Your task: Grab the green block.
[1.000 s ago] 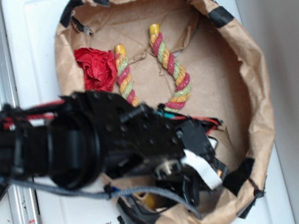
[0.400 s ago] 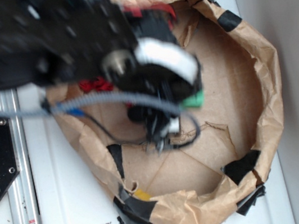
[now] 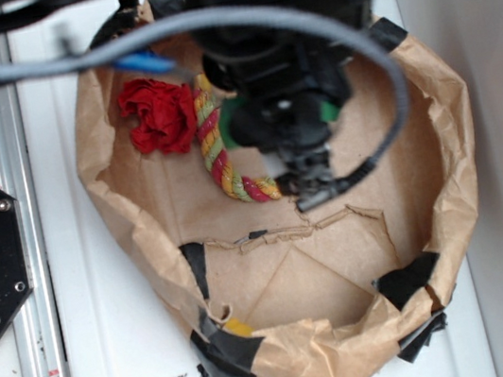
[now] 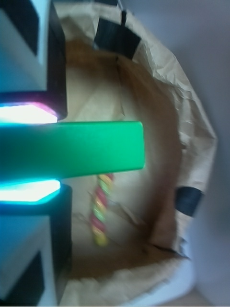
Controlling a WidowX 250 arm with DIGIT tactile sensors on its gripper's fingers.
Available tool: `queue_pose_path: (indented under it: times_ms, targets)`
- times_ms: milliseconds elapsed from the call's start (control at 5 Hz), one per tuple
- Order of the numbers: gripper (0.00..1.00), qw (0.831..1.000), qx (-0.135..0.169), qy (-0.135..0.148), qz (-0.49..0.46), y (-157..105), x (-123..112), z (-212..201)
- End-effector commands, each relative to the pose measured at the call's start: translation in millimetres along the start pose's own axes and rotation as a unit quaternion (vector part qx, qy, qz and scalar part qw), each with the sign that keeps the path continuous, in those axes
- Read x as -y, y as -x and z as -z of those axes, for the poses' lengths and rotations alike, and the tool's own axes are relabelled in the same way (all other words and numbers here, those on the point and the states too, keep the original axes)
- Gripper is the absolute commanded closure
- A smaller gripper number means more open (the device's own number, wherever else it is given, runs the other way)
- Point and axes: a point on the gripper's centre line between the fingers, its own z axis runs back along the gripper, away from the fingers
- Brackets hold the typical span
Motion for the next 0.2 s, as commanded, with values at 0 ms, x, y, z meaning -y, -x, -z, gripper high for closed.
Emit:
queue_pose_path:
  times_ms: [0]
  targets:
    - [1.00, 0.999, 0.047, -0.001, 0.004, 1.2, 9.5, -16.1]
